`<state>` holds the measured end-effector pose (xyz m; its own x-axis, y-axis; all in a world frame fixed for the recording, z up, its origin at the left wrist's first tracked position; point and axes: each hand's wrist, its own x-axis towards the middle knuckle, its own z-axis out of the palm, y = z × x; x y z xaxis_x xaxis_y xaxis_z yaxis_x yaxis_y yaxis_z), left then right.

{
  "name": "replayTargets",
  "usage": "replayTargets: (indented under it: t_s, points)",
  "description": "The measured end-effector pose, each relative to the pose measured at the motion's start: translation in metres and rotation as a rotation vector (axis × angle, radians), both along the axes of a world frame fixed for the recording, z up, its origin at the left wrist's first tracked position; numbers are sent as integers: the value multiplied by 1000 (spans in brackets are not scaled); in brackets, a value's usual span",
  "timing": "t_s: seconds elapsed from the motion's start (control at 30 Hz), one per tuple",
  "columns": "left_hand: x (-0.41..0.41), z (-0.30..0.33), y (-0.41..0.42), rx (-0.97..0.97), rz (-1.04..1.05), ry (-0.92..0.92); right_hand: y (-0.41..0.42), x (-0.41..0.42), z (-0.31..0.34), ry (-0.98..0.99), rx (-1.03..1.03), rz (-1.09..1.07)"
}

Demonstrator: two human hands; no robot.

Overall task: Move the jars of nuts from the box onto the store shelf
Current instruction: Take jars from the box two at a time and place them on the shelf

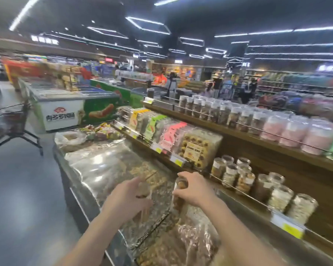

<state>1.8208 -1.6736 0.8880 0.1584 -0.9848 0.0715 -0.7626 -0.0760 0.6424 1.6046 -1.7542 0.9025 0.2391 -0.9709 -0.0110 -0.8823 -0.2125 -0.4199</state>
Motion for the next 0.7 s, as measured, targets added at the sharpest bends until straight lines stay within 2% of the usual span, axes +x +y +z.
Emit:
replayTargets:
  t_s: [0.13, 0.3, 0.7]
  points:
    - [-72, 3, -53, 17, -172, -48, -8, -88, -6, -28, 11, -205]
    - [-144, 3, -109, 1, -370, -13, -15, -172, -14, 4, 10, -437]
    - [-258, 4, -242, 26, -759, -10, -76, -272, -4, -25, -20, -763]
